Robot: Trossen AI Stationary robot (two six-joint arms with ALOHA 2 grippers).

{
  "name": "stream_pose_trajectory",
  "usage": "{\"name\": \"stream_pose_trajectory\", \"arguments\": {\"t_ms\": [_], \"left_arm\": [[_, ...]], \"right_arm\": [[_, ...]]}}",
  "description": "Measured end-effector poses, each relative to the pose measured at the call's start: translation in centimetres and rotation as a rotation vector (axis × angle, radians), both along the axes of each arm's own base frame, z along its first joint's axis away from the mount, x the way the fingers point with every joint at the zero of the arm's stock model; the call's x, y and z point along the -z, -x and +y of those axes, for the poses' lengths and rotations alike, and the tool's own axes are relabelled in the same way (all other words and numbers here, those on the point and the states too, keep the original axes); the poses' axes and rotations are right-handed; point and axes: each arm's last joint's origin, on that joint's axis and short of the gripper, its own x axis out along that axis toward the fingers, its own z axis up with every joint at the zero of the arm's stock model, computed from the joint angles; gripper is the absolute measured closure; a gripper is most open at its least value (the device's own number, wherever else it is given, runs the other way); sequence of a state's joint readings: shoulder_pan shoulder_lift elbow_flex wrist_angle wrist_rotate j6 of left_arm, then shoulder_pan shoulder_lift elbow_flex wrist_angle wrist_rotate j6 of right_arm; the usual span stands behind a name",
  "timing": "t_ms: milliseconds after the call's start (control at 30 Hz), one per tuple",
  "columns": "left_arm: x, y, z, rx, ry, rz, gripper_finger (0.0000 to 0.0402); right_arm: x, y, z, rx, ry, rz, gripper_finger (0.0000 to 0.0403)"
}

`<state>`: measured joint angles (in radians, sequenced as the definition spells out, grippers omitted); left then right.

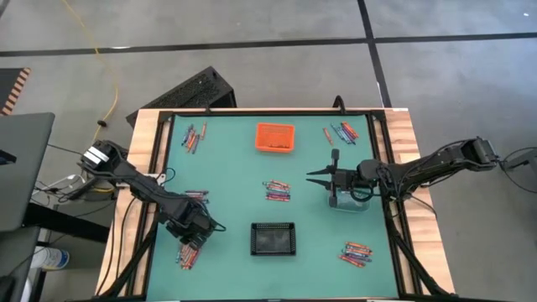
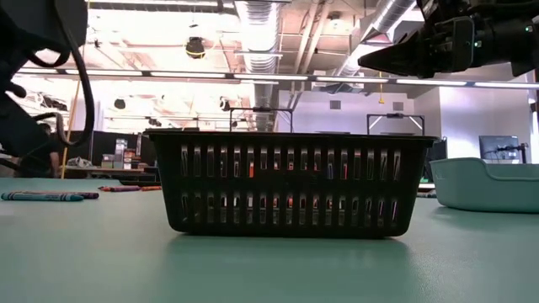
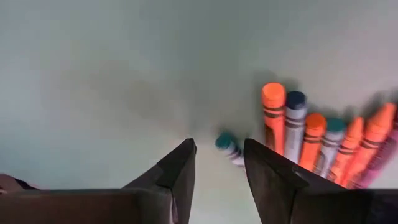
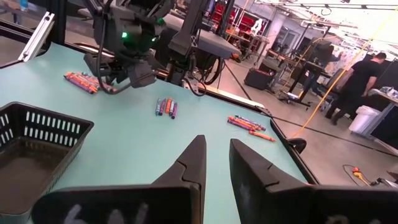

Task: Sort crayons
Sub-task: Put the blue crayon into the blue bin

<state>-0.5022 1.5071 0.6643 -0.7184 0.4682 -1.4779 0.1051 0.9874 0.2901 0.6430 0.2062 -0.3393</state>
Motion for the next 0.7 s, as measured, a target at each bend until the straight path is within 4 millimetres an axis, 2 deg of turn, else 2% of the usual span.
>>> {"name": "stream_pose_trajectory", "arguments": {"t_ms": [233, 400, 700], "left_arm": [[1.5, -0.4, -0.3, 0.064, 0.051, 0.053, 0.0277], [1.7, -0.6, -0.1, 0.073, 0.072, 0.038, 0.028], [1.7, -0.9, 0.2, 0.101, 0.092, 0.011, 0.033]], "right_arm": [[0.0, 0.0, 0.0, 0.0, 0.0, 0.003, 0.033], [0.0, 0.0, 0.0, 0.0, 0.001, 0.005, 0.033], [0.1, 0.0, 0.0, 0.0, 0.002, 0.013, 0.033]]}}
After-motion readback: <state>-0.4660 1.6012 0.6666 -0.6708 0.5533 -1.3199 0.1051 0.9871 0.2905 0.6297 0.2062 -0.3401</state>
